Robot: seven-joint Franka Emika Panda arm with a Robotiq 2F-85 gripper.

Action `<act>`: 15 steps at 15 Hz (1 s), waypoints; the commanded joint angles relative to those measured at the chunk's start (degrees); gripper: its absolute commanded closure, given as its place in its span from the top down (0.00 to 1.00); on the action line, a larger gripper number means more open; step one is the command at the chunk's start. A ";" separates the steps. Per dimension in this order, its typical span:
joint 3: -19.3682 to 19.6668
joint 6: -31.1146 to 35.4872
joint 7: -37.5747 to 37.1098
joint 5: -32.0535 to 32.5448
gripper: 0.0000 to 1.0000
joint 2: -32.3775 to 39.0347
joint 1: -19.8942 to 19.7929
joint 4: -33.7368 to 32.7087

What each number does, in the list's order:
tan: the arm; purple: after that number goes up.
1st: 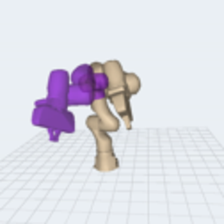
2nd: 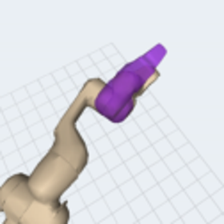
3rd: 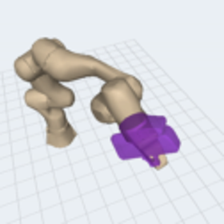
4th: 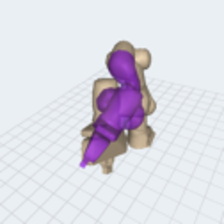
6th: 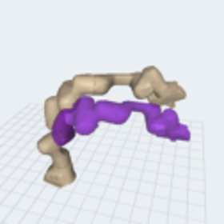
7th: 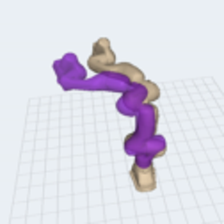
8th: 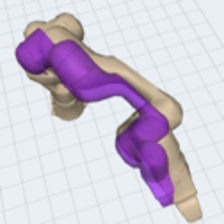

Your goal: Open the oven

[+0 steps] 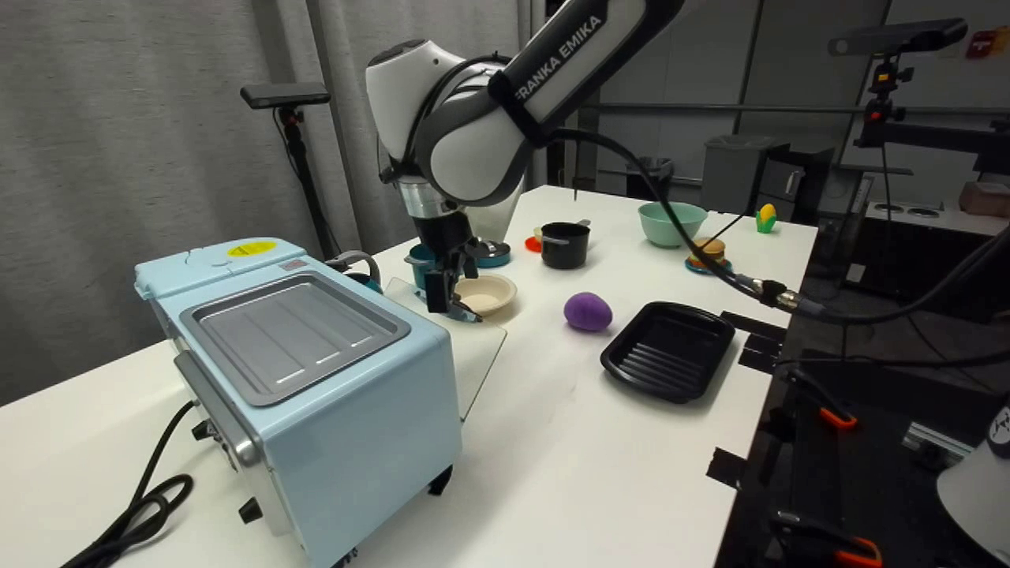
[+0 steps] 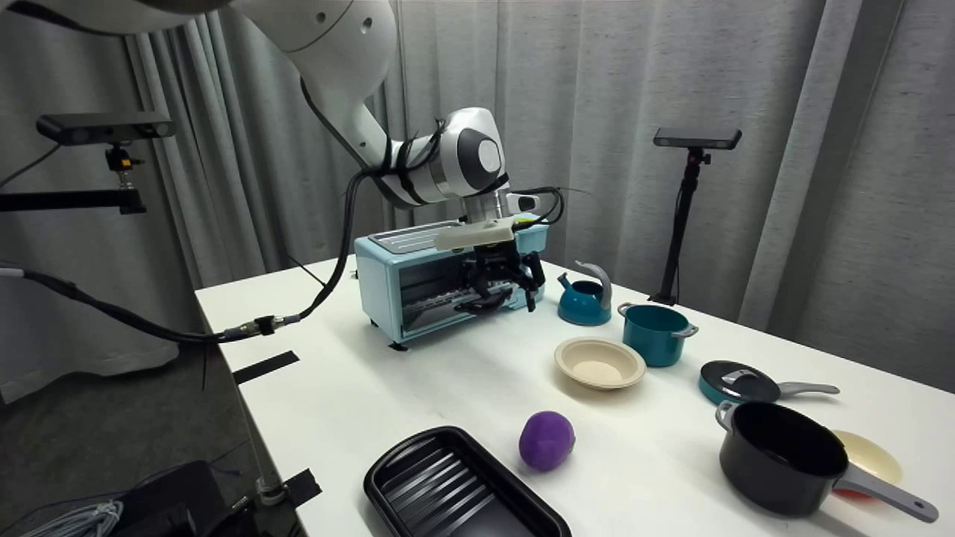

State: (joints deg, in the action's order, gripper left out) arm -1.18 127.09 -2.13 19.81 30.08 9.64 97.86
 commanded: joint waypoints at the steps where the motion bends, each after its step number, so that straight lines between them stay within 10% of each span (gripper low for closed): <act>1: 2.03 -1.44 -3.42 4.66 1.00 3.73 2.82 -1.32; 15: 3.99 -5.80 -8.53 14.79 1.00 10.51 7.01 -3.83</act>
State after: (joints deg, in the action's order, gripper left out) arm 2.99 122.60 -9.28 33.73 38.90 15.55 96.01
